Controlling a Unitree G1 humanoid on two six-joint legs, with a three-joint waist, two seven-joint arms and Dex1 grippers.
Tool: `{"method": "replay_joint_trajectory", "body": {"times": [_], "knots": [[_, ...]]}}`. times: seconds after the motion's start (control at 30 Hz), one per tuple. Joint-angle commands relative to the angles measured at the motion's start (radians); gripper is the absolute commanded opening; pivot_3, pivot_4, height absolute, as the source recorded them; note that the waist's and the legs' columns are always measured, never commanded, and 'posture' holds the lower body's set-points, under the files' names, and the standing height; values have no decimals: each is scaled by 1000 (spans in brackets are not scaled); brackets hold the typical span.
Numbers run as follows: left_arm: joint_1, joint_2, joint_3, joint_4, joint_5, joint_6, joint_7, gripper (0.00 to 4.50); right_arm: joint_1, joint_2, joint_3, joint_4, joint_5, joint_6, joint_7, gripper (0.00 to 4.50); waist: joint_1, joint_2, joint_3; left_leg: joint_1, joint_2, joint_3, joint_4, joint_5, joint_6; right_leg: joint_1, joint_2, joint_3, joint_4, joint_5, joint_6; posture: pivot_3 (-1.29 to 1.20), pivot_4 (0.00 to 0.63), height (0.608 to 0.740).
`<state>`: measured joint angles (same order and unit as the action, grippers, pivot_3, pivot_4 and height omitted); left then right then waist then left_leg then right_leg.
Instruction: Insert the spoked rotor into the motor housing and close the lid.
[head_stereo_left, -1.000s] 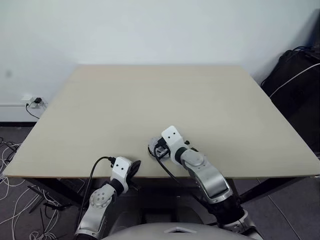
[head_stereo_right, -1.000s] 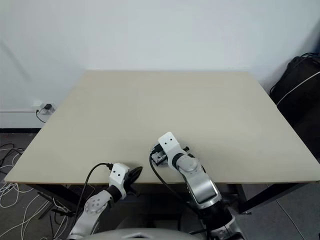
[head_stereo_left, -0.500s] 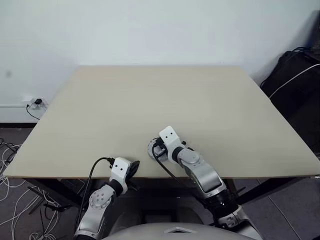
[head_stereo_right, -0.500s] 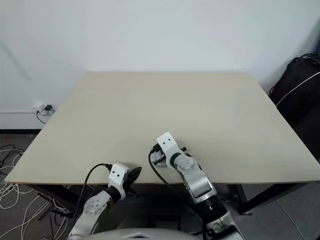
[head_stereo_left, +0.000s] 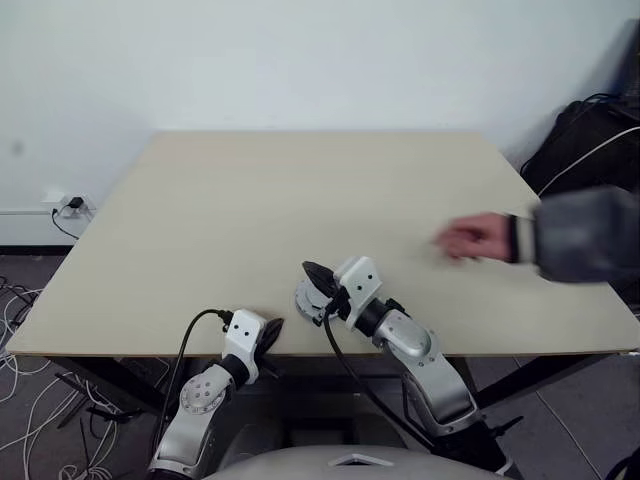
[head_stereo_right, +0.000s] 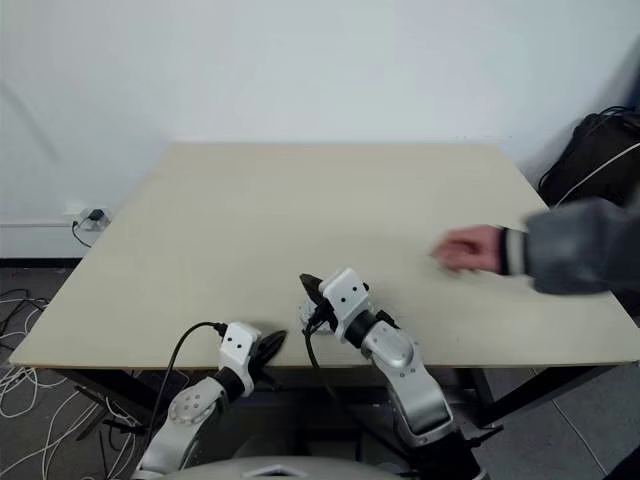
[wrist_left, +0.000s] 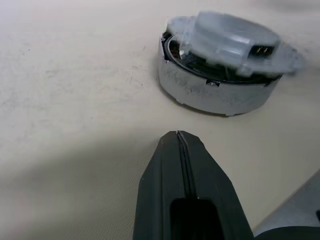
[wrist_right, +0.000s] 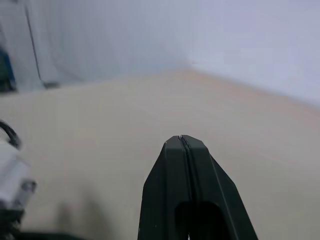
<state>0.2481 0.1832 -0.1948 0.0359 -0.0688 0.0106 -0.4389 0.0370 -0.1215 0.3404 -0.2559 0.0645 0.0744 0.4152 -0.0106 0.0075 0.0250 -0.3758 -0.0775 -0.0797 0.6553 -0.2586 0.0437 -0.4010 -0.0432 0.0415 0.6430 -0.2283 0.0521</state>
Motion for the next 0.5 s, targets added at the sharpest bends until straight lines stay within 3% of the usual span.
{"method": "replay_joint_trajectory", "body": {"times": [0.03, 0.2, 0.5], "knots": [[-16, 3, -6, -52, -3, 7, -6, 0, 3, 43, -40, -27, 9, -148, -49, 24, 0, 0, 0, 0, 0, 0, 0, 0, 0, 0, 0, 0, 0, 0, 0, 0, 0, 740], [-20, 4, -8, -54, -6, 14, -6, 0, 9, 63, -59, -1, -20, -257, -97, 24, 1, 0, 0, 0, 0, 0, 0, 0, 0, 0, 0, 0, 0, 0, 0, 0, 0, 740], [-26, 2, -7, -57, -6, 20, -2, 0, 10, 50, -46, 10, -18, -290, -90, 24, 3, 0, 0, 0, 0, 0, 0, 0, 0, 0, 0, 1, 0, -1, -3, 0, 0, 740]]}}
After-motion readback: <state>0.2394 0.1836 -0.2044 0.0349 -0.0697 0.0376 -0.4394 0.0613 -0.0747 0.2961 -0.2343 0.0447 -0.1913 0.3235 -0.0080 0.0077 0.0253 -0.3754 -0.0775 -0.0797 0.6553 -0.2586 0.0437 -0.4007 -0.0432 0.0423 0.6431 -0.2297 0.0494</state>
